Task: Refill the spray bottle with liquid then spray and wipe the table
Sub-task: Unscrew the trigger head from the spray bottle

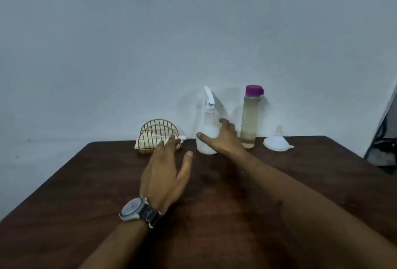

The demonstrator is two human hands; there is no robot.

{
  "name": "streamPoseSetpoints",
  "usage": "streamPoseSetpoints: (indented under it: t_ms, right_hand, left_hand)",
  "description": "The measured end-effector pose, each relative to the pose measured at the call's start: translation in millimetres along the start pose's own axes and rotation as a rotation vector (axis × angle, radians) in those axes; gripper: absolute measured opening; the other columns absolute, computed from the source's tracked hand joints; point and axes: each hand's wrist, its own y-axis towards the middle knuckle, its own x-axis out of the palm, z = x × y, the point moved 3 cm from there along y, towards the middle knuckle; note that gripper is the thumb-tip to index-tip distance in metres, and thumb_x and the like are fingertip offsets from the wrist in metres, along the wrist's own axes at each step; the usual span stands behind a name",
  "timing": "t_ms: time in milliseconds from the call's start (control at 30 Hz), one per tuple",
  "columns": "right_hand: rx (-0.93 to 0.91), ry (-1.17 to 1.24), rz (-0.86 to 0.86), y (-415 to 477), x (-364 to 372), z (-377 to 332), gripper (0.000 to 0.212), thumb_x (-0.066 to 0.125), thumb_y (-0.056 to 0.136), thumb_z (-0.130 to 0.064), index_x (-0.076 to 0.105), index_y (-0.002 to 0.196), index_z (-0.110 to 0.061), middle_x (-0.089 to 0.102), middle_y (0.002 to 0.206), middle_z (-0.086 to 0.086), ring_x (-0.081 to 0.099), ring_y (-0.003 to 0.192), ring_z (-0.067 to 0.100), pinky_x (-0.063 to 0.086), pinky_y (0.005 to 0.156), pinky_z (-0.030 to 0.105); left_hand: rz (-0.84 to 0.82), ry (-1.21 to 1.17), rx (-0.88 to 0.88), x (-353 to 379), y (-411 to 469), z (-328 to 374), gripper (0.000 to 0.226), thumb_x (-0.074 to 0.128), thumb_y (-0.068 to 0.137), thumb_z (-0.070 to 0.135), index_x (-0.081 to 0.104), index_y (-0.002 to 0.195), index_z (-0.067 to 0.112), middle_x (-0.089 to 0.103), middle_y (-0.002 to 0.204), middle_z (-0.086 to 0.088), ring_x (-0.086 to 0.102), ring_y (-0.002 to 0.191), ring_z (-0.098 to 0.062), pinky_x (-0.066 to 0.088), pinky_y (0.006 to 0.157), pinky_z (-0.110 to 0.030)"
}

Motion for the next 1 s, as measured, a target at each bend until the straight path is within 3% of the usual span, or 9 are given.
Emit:
streamPoseSetpoints:
  t_ms: [167,300,467,600,767,867,933,1000]
  right_hand:
    - [-0.015,0.0,-0.007,5,5,-12,0.09,0.077,0.077,-0.064,0.045,0.144,-0.013,0.054,0.14,0.01,0.054,0.13,0.03,0.049,0.099,0.041]
    - [-0.035,0.029,-0.024,-14,-3,-11,0.085,0.079,0.072,-0.064,0.05,0.136,-0.018,0.059,0.129,0.0,0.059,0.119,0.022,0.053,0.091,0.037]
    - [-0.098,0.075,-0.038,-79,-19,-9,0.079,0.078,0.072,-0.068,0.051,0.134,-0.027,0.058,0.128,-0.008,0.059,0.113,0.013,0.053,0.094,0.035]
    - [-0.122,0.114,-0.072,-140,-45,-14,0.078,0.078,0.071,-0.072,0.052,0.134,-0.034,0.058,0.126,-0.014,0.059,0.114,0.006,0.053,0.096,0.032]
    - [-0.127,0.201,-0.128,-227,-70,-19,0.071,0.081,0.068,-0.058,0.054,0.131,-0.041,0.061,0.125,-0.02,0.061,0.114,-0.002,0.056,0.096,0.031]
    - [-0.129,0.269,-0.122,-267,-76,-23,0.066,0.083,0.064,-0.05,0.059,0.124,-0.037,0.066,0.121,-0.017,0.065,0.111,-0.002,0.057,0.094,0.031]
    - [-0.129,0.276,-0.115,-286,-79,-27,0.065,0.082,0.062,-0.049,0.06,0.122,-0.038,0.067,0.119,-0.018,0.065,0.109,-0.004,0.057,0.092,0.029]
    - [-0.107,0.269,-0.134,-296,-83,-27,0.065,0.084,0.061,-0.048,0.06,0.121,-0.038,0.068,0.117,-0.019,0.066,0.106,-0.005,0.059,0.091,0.03]
  left_hand:
    - [-0.002,-0.032,-0.015,-19,-16,-4,0.064,0.044,0.102,0.057,0.037,0.158,0.028,0.035,0.167,0.009,0.03,0.155,-0.012,0.034,0.124,-0.04]
    - [-0.002,-0.045,-0.018,-25,-16,-5,0.063,0.045,0.102,0.056,0.037,0.158,0.03,0.036,0.167,0.011,0.033,0.154,-0.01,0.034,0.124,-0.038]
    - [0.002,-0.122,0.017,-22,-22,14,0.06,0.049,0.103,0.052,0.039,0.157,0.029,0.043,0.163,0.009,0.038,0.151,-0.009,0.035,0.117,-0.031]
    - [-0.072,-0.127,0.056,-23,-40,36,0.066,0.043,0.103,0.06,0.031,0.16,0.031,0.044,0.162,0.008,0.043,0.148,-0.011,0.043,0.114,-0.035]
    - [-0.153,-0.175,0.111,-29,-77,70,0.075,0.043,0.096,0.074,0.037,0.157,0.031,0.055,0.153,0.007,0.058,0.134,-0.013,0.052,0.106,-0.039]
    - [-0.116,-0.247,0.09,-36,-105,87,0.064,0.051,0.088,0.077,0.055,0.136,0.035,0.07,0.126,0.014,0.069,0.109,-0.006,0.058,0.089,-0.033]
    - [-0.113,-0.28,0.057,-37,-120,93,0.043,0.06,0.087,0.073,0.061,0.106,0.034,0.074,0.099,0.013,0.07,0.087,-0.004,0.055,0.073,-0.024]
    - [-0.158,-0.296,0.032,-36,-128,96,0.035,0.064,0.091,0.064,0.061,0.095,0.03,0.074,0.09,0.01,0.069,0.081,-0.005,0.048,0.066,-0.016]
